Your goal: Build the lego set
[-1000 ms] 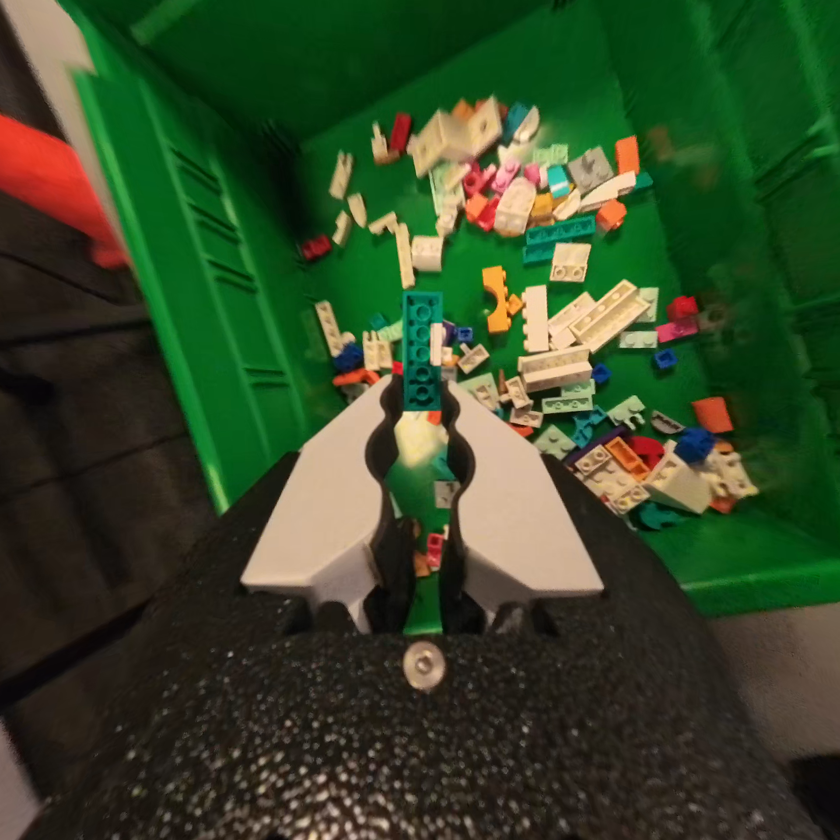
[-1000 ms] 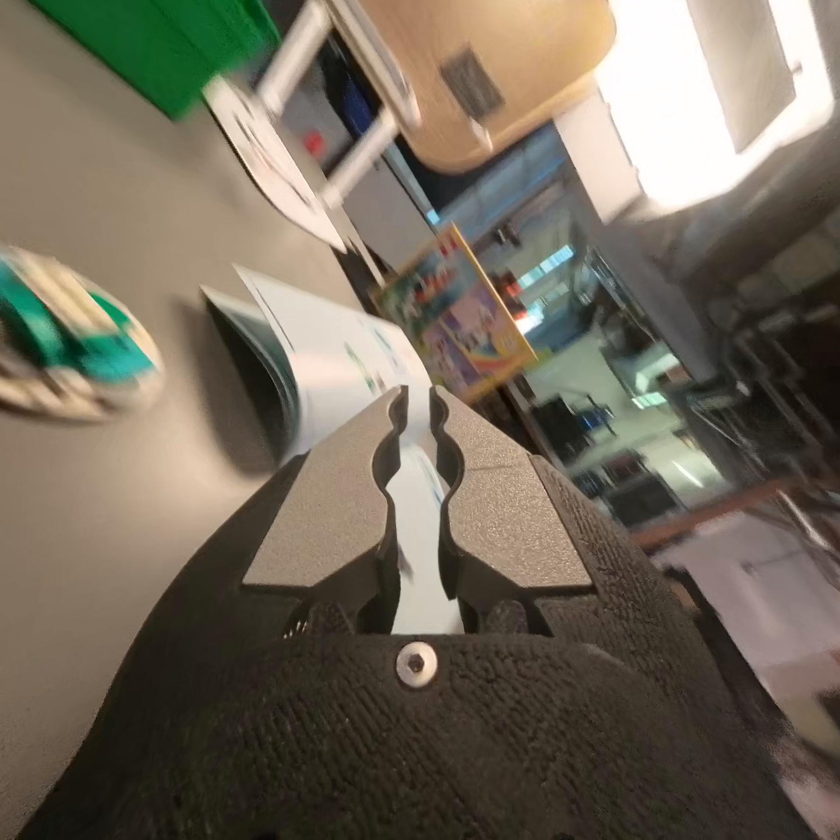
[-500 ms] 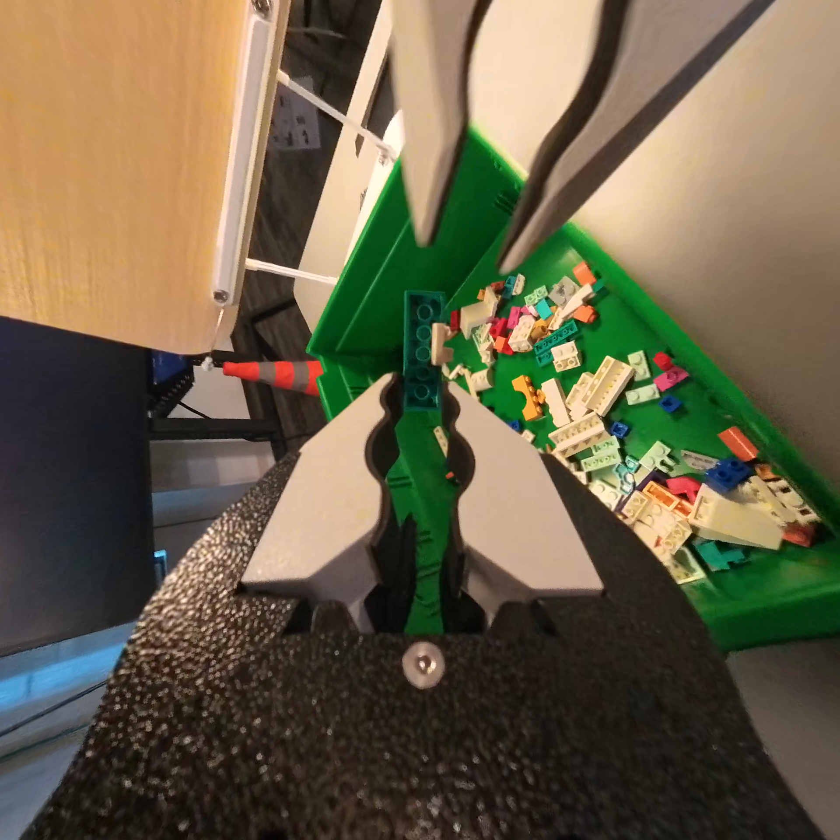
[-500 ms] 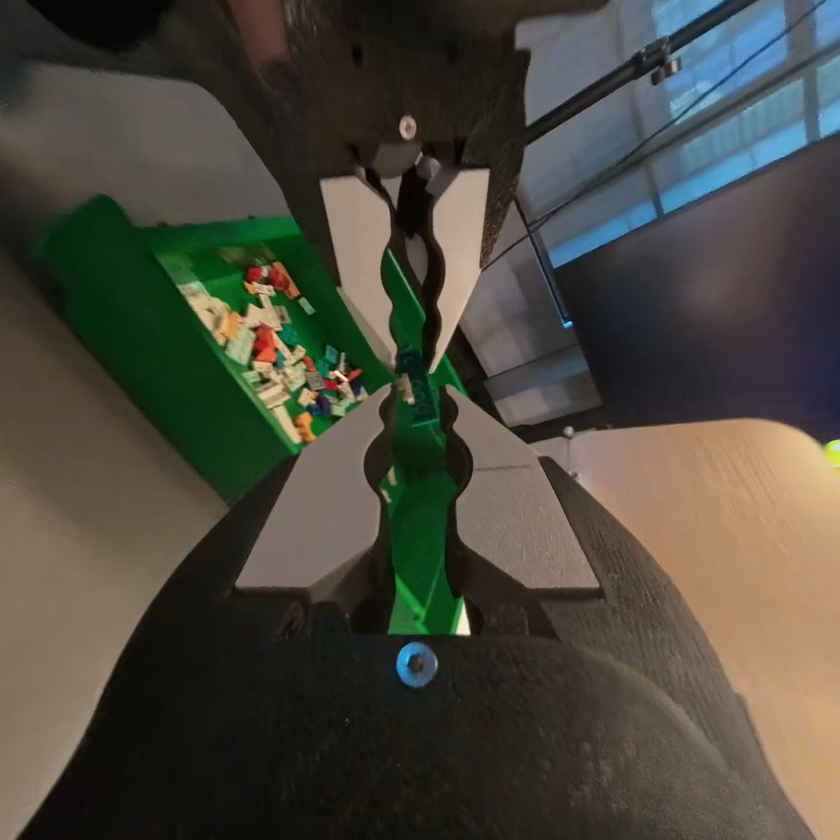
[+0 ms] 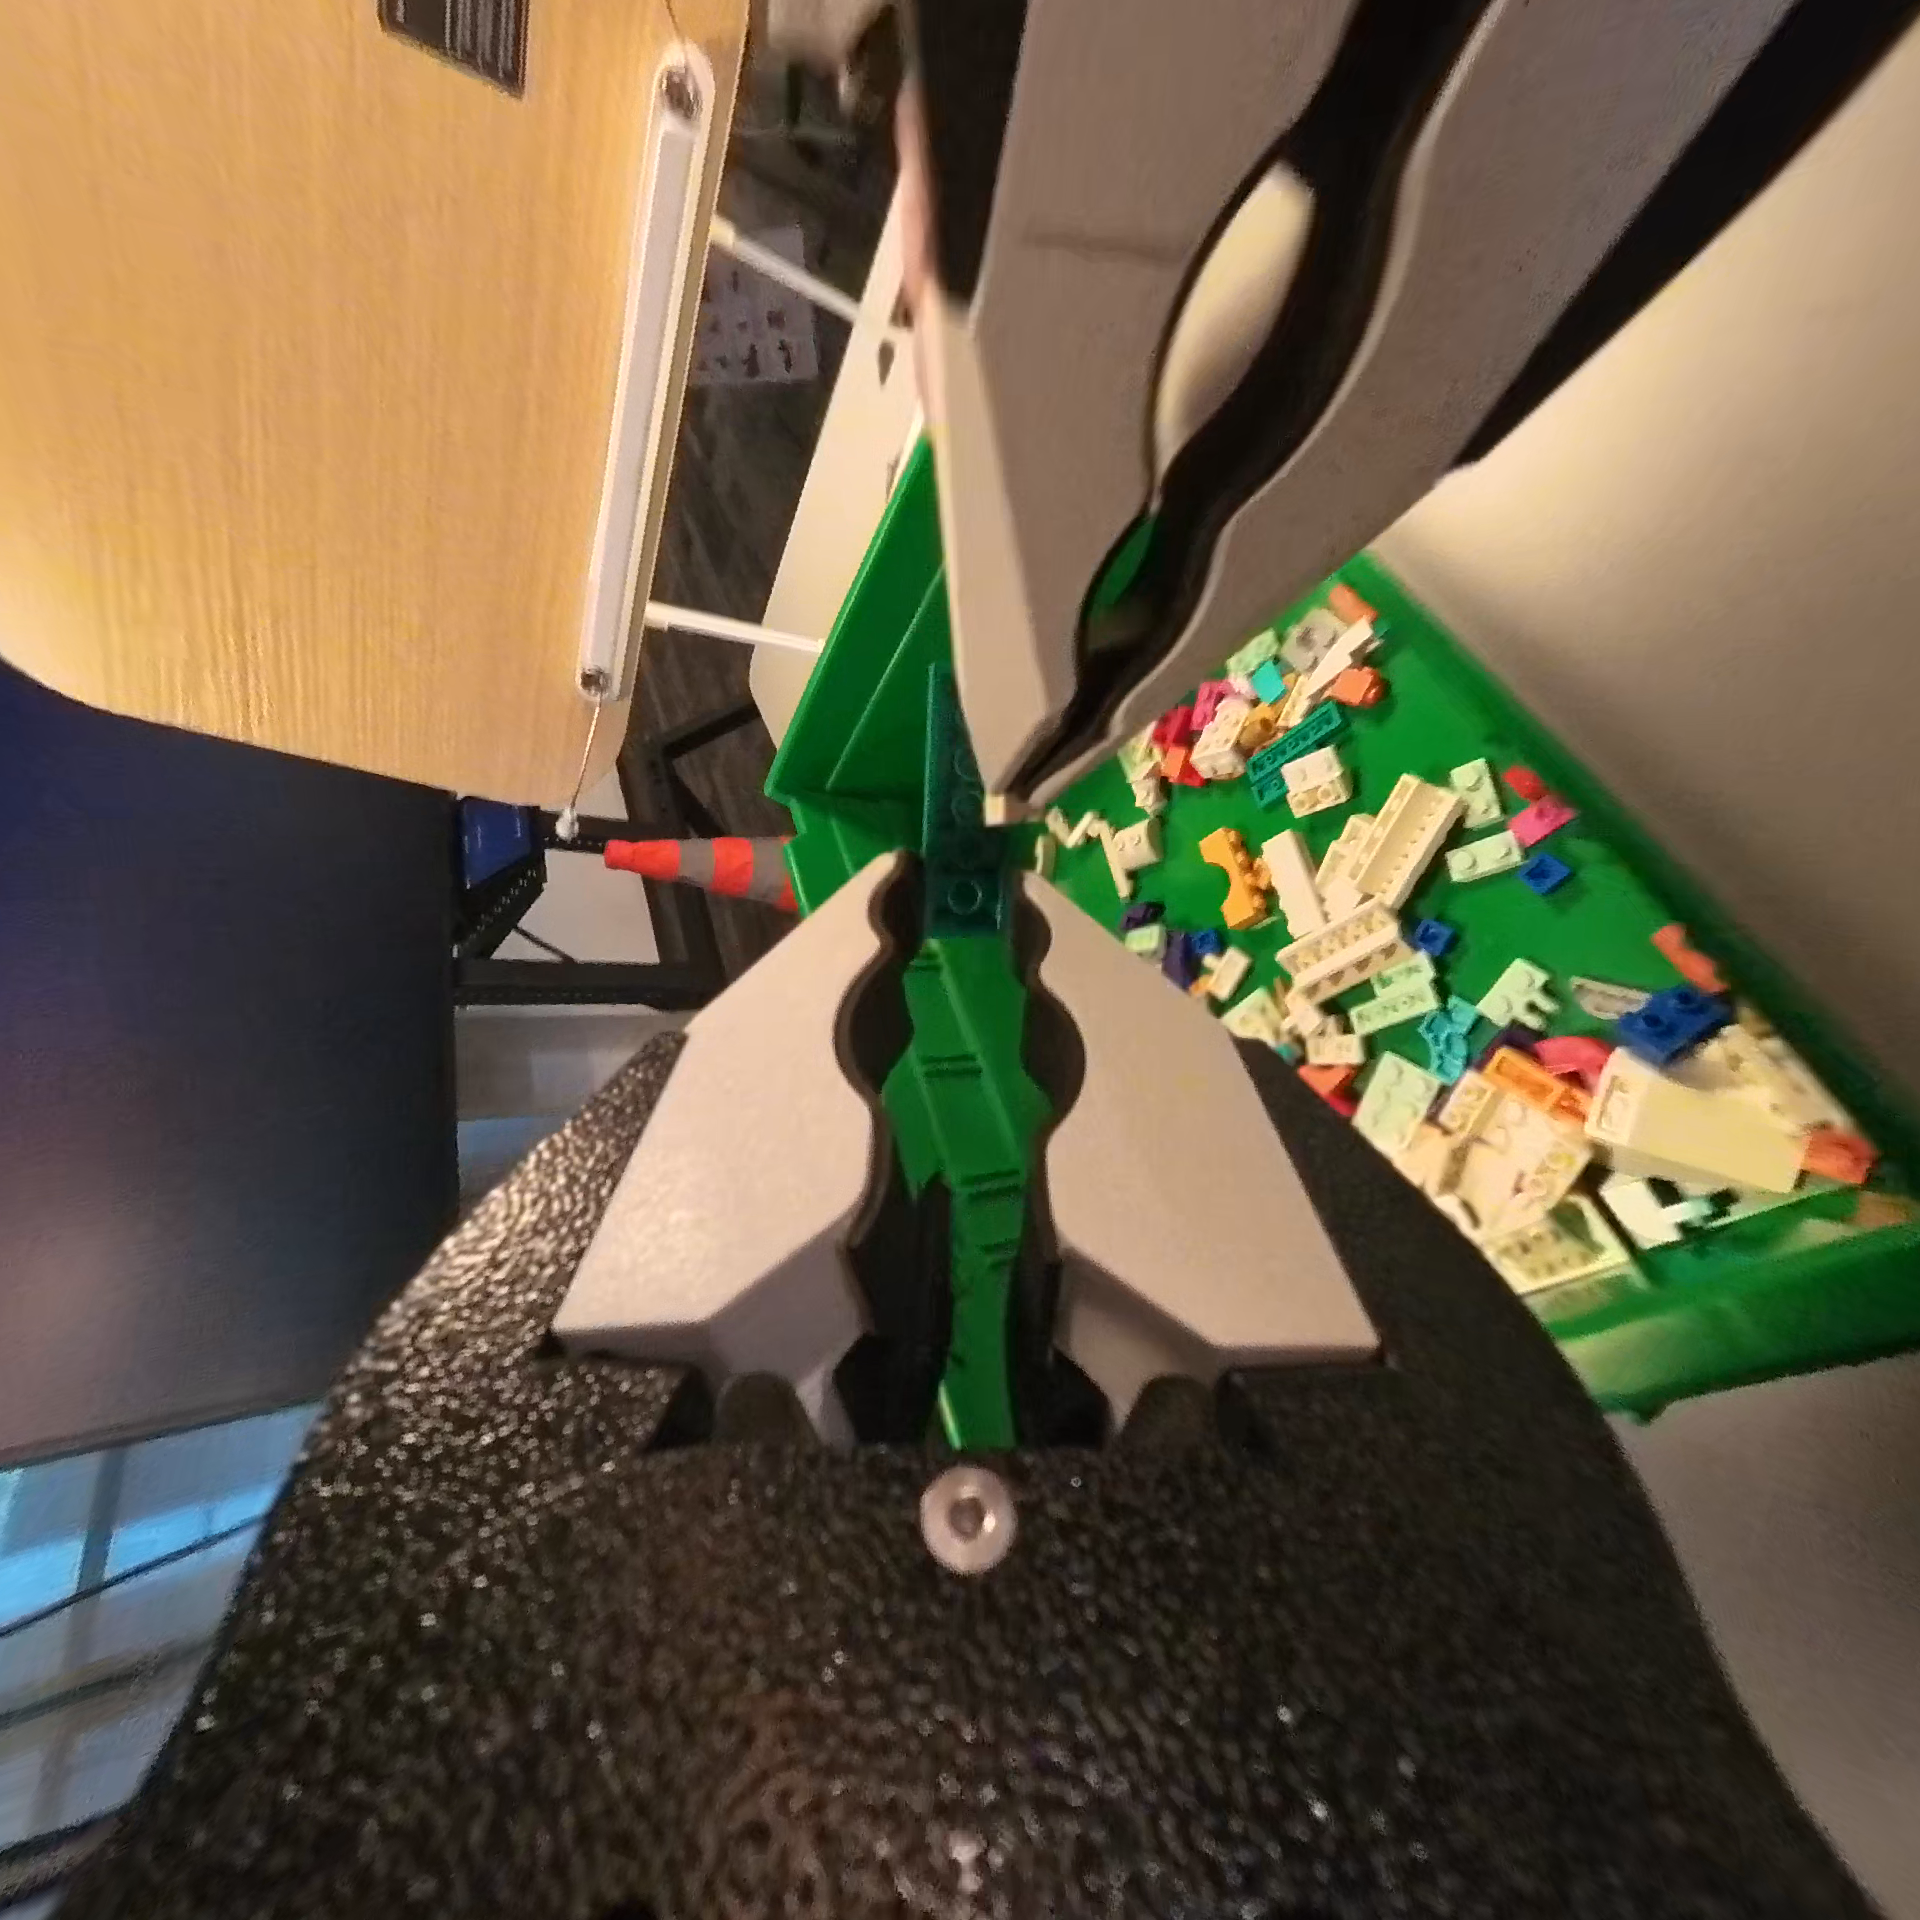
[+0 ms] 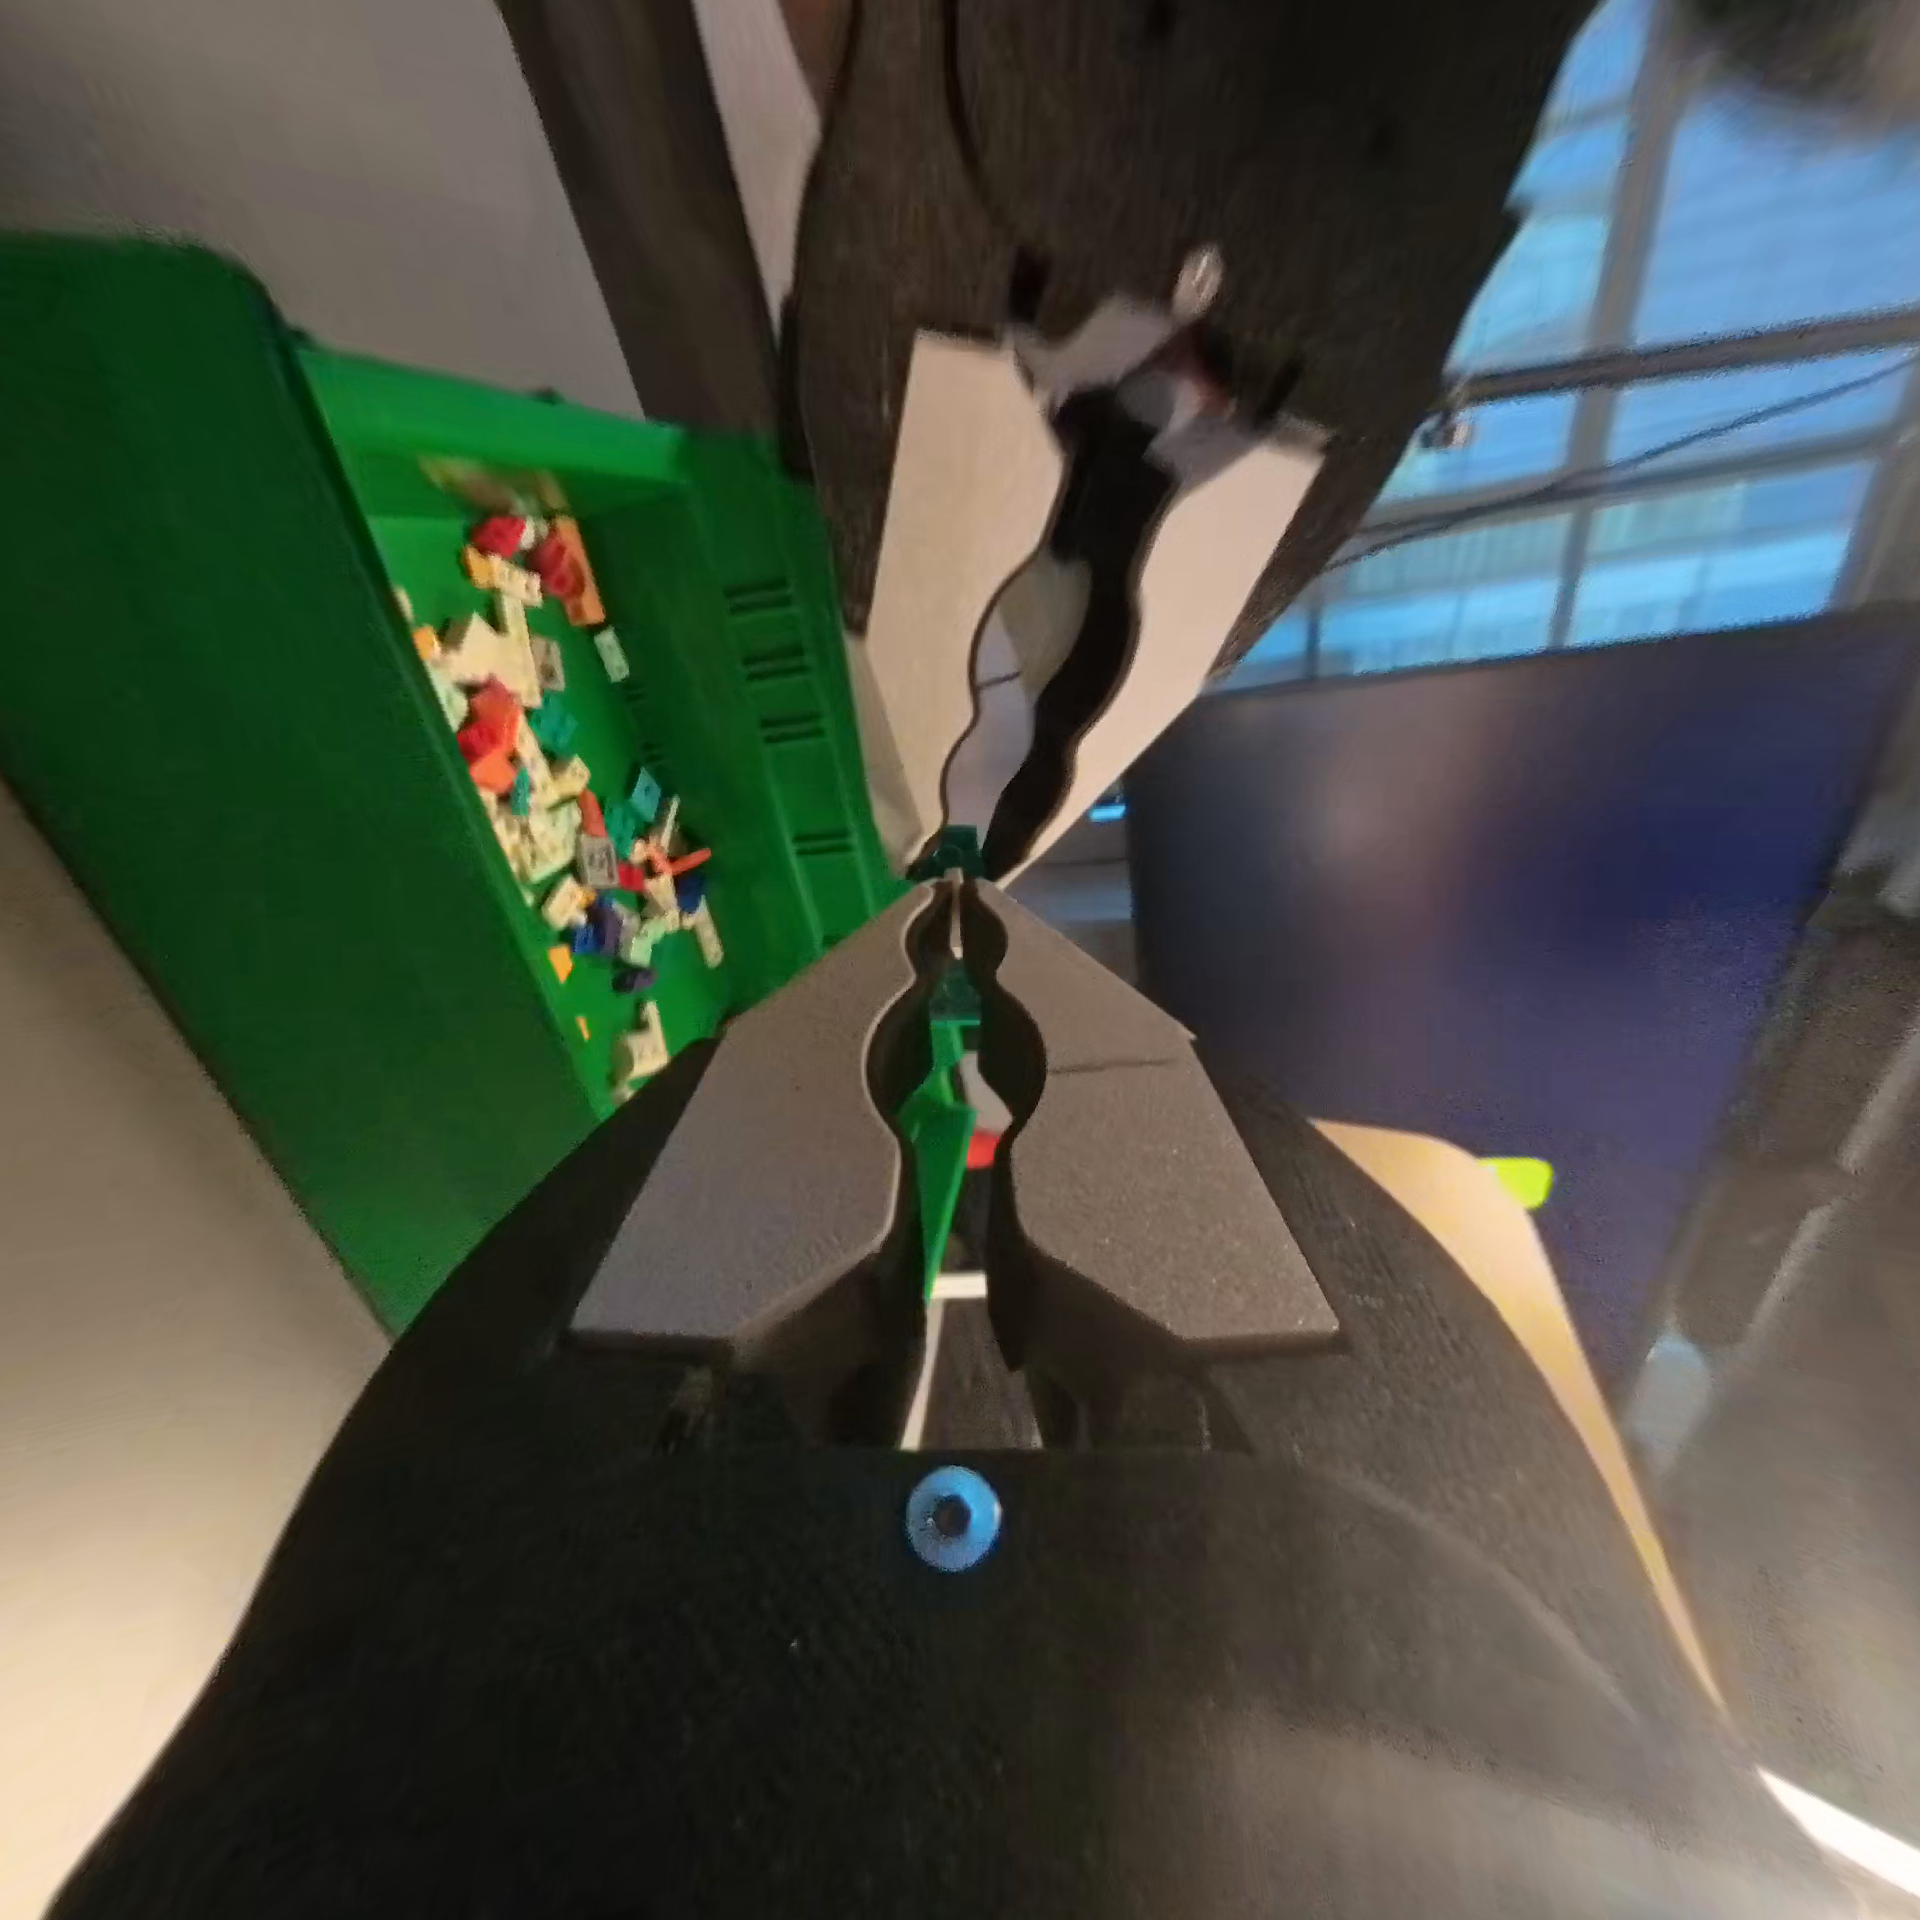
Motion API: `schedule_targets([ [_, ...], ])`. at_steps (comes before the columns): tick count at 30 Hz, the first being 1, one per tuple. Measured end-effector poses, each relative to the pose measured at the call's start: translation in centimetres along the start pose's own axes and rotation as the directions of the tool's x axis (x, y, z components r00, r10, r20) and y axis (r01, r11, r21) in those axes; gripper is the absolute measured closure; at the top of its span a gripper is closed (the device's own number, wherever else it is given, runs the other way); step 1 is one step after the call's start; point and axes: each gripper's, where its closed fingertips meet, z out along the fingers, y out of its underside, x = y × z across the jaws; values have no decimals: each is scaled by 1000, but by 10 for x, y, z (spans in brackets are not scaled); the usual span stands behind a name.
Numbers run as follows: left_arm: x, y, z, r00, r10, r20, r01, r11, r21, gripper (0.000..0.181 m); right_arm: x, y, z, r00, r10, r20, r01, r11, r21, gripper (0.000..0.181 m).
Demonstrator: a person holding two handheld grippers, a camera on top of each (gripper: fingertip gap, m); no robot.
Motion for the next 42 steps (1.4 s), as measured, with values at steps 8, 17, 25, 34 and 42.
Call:
schedule_targets([
  [8,-13,38,5,993,-106,44,109,992,-64,168,-9,21,10,974,217,71,-212,975,-69,175],
  [17,-27,10,-25,979,-136,152,124,989,85,167,-2,5,-29,696,700,159,-705,708,-33,154],
  [25,27,-109,-59,973,94,213,-170,912,374,168,20,-14,-132,211,972,100,-971,197,133,160],
  [34,112,-192,-64,982,182,57,-183,815,549,167,-43,-18,-220,232,970,-69,-973,232,-9,179],
  [42,139,-223,-48,964,-169,-206,260,769,584,132,-133,51,-349,863,435,-257,-489,591,-642,178],
])
